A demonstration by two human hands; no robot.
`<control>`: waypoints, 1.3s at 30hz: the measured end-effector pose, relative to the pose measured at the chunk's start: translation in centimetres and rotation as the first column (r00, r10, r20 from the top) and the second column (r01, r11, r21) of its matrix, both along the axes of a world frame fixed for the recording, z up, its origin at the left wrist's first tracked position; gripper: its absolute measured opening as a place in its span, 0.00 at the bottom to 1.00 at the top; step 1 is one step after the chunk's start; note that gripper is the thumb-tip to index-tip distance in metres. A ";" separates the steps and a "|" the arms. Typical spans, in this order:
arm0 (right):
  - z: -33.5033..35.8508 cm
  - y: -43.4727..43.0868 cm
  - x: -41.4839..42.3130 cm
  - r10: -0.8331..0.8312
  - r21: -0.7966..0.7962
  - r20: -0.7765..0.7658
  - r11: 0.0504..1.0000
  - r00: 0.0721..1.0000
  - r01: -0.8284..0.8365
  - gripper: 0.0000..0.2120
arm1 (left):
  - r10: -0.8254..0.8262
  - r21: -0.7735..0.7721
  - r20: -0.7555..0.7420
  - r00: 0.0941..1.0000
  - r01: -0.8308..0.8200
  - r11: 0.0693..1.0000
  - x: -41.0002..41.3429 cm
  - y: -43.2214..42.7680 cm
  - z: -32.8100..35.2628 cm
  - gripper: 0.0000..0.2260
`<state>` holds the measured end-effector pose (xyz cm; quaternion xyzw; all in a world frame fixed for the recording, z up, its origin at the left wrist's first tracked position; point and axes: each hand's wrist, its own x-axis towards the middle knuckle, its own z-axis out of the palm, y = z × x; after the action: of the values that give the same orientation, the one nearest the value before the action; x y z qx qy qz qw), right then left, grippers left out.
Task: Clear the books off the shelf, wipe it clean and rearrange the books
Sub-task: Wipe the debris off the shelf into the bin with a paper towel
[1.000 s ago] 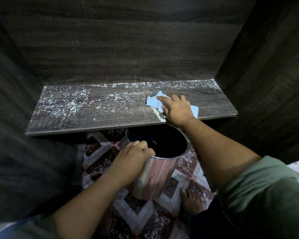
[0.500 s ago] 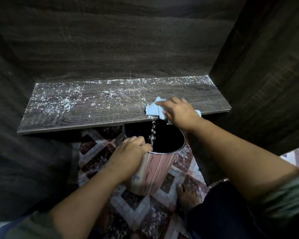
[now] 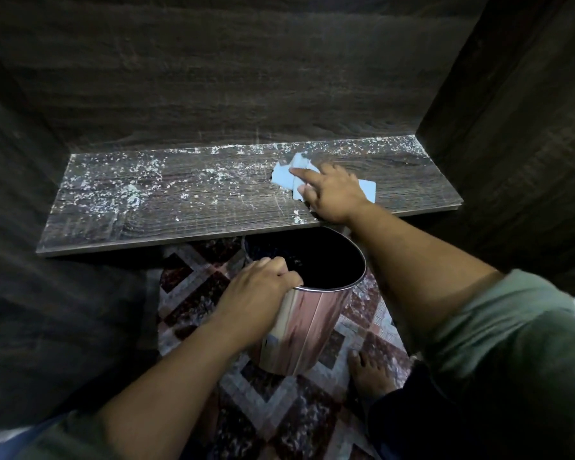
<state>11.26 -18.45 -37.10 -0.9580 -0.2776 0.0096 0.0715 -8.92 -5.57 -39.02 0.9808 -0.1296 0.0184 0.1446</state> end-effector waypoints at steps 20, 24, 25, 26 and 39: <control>2.3 -2.9 4.5 -0.052 0.503 0.107 0.864 0.993 -0.009 0.17 | 0.017 -0.011 0.029 0.999 -0.017 1.000 1.3 -1.0 -0.2 0.18; 2.2 0.2 7.9 -0.105 0.353 0.109 0.934 0.989 0.060 0.18 | 0.018 -0.041 0.042 0.999 -0.016 0.999 1.5 -1.0 -0.8 0.21; 1.8 0.6 8.2 -0.083 0.257 0.129 0.965 0.988 0.047 0.18 | 0.013 -0.049 0.045 0.999 -0.011 0.999 1.6 -1.0 -1.0 0.21; 1.3 0.7 8.2 -0.053 0.153 0.133 0.988 0.990 0.032 0.18 | 0.006 -0.057 0.042 0.999 -0.004 0.998 1.6 -0.9 -1.1 0.22; -0.9 -2.5 2.7 0.109 0.083 0.137 0.989 0.985 -0.121 0.18 | -0.039 0.054 0.078 0.996 0.035 0.998 1.2 -2.5 0.0 0.16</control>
<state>13.92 -20.93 -38.00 -0.9346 -0.3369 -0.0622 0.0959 -7.71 -8.03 -39.04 0.9802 -0.1535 0.0509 0.1140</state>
